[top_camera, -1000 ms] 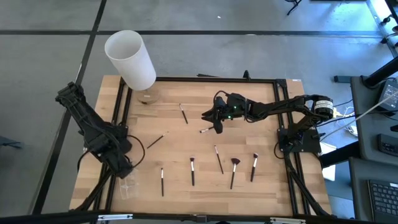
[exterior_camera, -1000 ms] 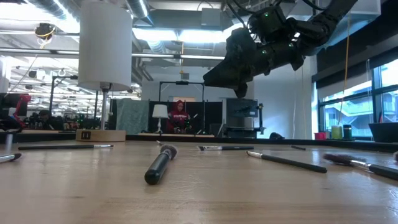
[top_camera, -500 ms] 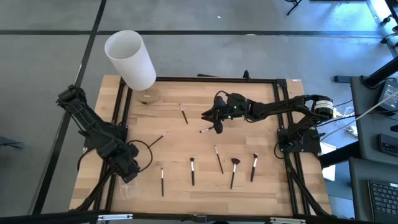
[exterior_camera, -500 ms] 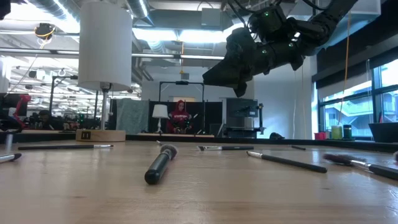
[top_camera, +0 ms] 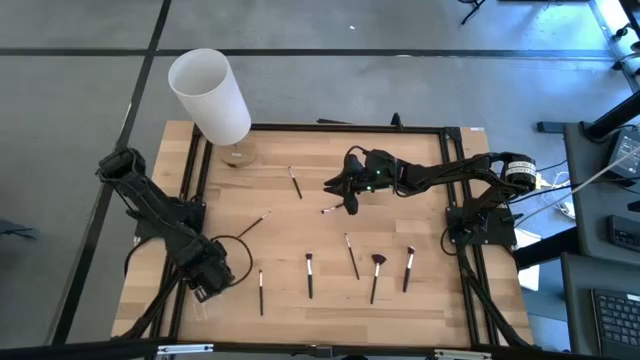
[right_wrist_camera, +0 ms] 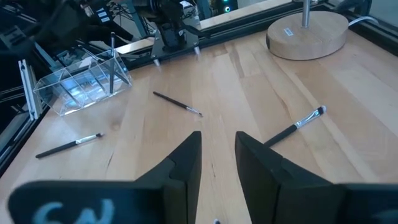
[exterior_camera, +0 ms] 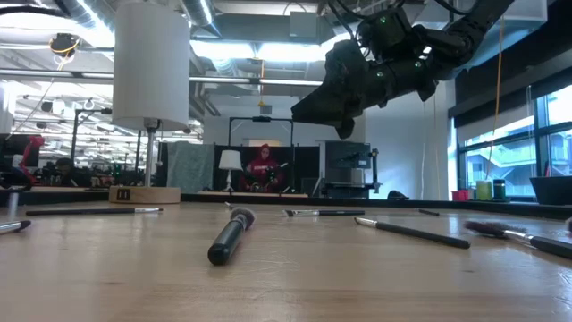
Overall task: Put items in baskets/containers
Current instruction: Put the eyeshadow brush into the transparent organizer
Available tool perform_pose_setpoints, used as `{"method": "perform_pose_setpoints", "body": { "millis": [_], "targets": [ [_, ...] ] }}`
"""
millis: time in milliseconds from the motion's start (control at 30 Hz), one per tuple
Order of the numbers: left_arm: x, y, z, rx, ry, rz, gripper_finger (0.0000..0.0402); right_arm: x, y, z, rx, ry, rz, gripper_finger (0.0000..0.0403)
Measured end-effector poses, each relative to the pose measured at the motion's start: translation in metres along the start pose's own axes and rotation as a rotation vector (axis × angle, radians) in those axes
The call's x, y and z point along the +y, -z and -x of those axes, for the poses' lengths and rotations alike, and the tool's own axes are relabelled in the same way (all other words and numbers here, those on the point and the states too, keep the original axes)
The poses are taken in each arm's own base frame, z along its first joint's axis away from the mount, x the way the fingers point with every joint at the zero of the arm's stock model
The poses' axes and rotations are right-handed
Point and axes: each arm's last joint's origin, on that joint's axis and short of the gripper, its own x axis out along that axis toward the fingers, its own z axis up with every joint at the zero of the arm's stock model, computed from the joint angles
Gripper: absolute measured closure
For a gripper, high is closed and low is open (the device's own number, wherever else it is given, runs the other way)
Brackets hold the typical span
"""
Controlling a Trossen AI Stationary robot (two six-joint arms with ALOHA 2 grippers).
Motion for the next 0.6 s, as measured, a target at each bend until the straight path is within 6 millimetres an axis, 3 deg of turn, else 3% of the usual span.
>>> {"method": "perform_pose_setpoints", "body": {
  "millis": [267,600],
  "targets": [
    [0.0009,-0.0001,-0.0078,0.127,-0.101,-0.04,0.0301,0.0,-0.0002,0.0,-0.002,0.0,-0.006,0.0305],
    [0.0018,0.0001,-0.0078,0.132,-0.107,-0.099,0.0388,0.0,-0.0003,0.0,-0.003,0.0,0.002,0.0305]
  ]
}}
